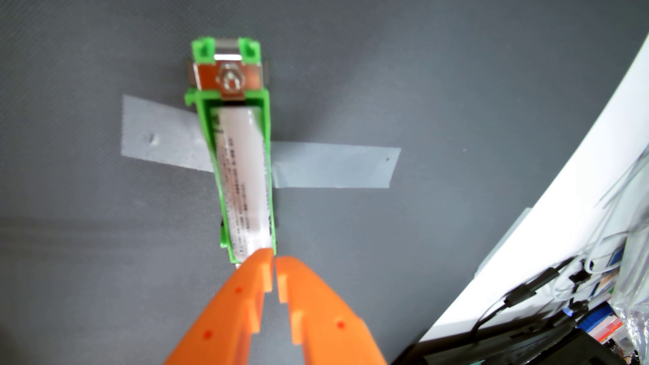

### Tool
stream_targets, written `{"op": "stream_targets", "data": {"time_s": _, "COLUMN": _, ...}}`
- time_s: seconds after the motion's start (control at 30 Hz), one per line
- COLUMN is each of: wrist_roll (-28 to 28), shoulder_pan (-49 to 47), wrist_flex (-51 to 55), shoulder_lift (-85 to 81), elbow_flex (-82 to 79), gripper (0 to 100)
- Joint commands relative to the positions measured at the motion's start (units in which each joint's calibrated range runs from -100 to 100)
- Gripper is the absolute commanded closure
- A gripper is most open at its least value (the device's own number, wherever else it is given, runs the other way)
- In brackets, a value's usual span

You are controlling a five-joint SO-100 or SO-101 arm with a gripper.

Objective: Insert Battery

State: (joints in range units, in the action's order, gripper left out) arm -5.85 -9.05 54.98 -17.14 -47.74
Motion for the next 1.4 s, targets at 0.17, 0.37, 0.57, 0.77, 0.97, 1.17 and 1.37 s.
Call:
{"op": "stream_targets", "data": {"time_s": 0.17, "wrist_roll": 0.19, "shoulder_pan": 0.2, "wrist_flex": -0.28, "shoulder_lift": -0.24, "elbow_flex": -0.57, "gripper": 99}}
{"op": "stream_targets", "data": {"time_s": 0.37, "wrist_roll": 0.19, "shoulder_pan": 0.2, "wrist_flex": -0.03, "shoulder_lift": -0.16, "elbow_flex": -0.57, "gripper": 99}}
{"op": "stream_targets", "data": {"time_s": 0.57, "wrist_roll": 0.13, "shoulder_pan": 0.2, "wrist_flex": 0.06, "shoulder_lift": -0.16, "elbow_flex": -0.66, "gripper": 99}}
{"op": "stream_targets", "data": {"time_s": 0.77, "wrist_roll": 0.13, "shoulder_pan": 0.32, "wrist_flex": -0.19, "shoulder_lift": 1.26, "elbow_flex": -0.75, "gripper": 99}}
{"op": "stream_targets", "data": {"time_s": 0.97, "wrist_roll": 0.13, "shoulder_pan": 0.32, "wrist_flex": -0.45, "shoulder_lift": 3.34, "elbow_flex": -0.57, "gripper": 99}}
{"op": "stream_targets", "data": {"time_s": 1.17, "wrist_roll": 0.13, "shoulder_pan": 0.32, "wrist_flex": -0.53, "shoulder_lift": 3.42, "elbow_flex": -0.57, "gripper": 99}}
{"op": "stream_targets", "data": {"time_s": 1.37, "wrist_roll": 0.13, "shoulder_pan": -0.04, "wrist_flex": 0.14, "shoulder_lift": -1.66, "elbow_flex": -0.75, "gripper": 99}}
